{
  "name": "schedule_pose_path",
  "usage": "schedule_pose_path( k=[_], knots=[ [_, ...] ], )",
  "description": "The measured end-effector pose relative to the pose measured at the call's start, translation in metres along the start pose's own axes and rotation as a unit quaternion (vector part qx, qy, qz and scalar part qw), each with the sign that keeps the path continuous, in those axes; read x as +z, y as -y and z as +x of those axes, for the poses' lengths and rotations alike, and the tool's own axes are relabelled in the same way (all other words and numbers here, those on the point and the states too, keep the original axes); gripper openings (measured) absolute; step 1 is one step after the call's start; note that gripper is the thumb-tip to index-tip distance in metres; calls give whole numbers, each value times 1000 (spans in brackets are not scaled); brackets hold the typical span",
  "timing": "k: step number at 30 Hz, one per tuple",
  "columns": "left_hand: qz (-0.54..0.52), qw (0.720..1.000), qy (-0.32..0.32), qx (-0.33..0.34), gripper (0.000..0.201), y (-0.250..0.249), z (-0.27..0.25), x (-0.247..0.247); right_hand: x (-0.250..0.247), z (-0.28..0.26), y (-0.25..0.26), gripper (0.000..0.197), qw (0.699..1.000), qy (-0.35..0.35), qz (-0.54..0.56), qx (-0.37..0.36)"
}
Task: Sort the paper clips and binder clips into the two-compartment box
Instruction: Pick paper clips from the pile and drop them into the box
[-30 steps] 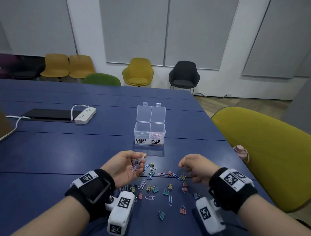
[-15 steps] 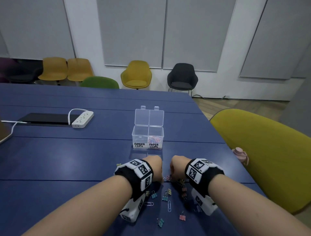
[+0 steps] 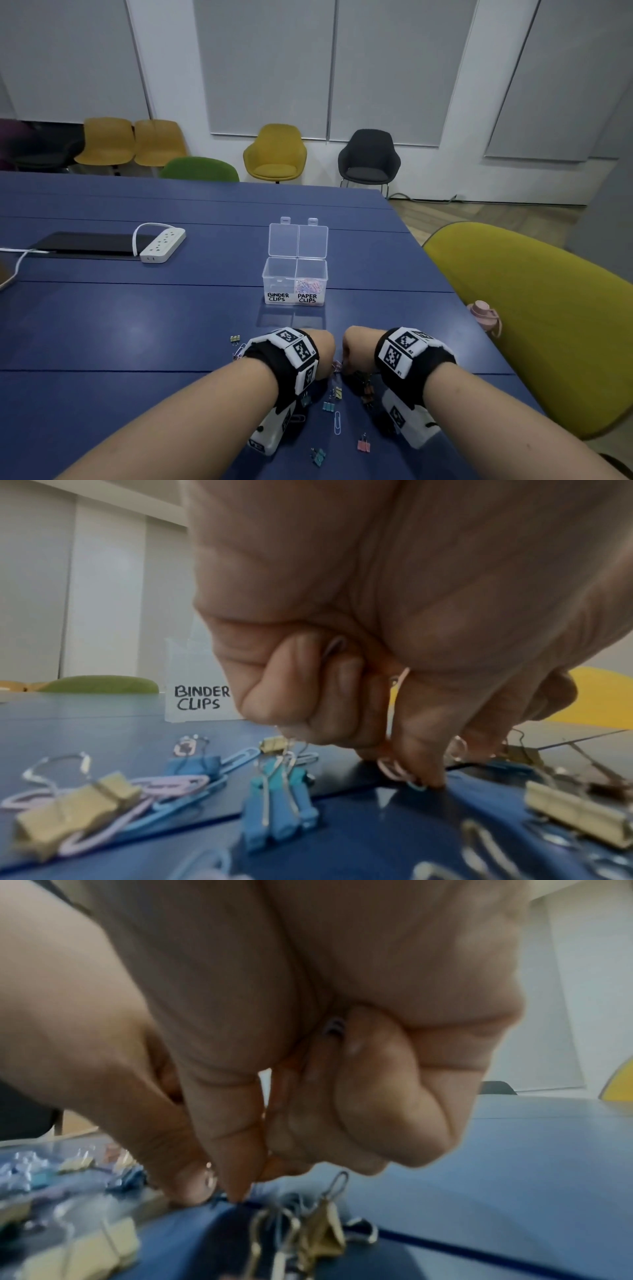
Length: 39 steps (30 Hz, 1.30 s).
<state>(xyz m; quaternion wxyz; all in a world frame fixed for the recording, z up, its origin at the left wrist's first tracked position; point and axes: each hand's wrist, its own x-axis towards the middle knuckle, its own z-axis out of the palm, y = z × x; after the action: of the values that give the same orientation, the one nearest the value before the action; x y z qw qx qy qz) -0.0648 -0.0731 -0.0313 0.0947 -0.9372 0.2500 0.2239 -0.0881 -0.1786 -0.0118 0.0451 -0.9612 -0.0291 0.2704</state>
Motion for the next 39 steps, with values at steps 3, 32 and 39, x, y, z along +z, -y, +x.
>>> schedule_pose_path(
  k=[3,32,39],
  knots=[
    [-12,1000,-5,-1,21,1,-14,-3,-4,-9,-9,17,995,-36,91,-29],
    [-866,496,53,-32,10,78,-91,37,25,-40,-21,33,985,-109,136,0],
    [-710,703,2,-28,38,65,-95,41,27,-51,-14,38,994,-82,67,-21]
  ],
)
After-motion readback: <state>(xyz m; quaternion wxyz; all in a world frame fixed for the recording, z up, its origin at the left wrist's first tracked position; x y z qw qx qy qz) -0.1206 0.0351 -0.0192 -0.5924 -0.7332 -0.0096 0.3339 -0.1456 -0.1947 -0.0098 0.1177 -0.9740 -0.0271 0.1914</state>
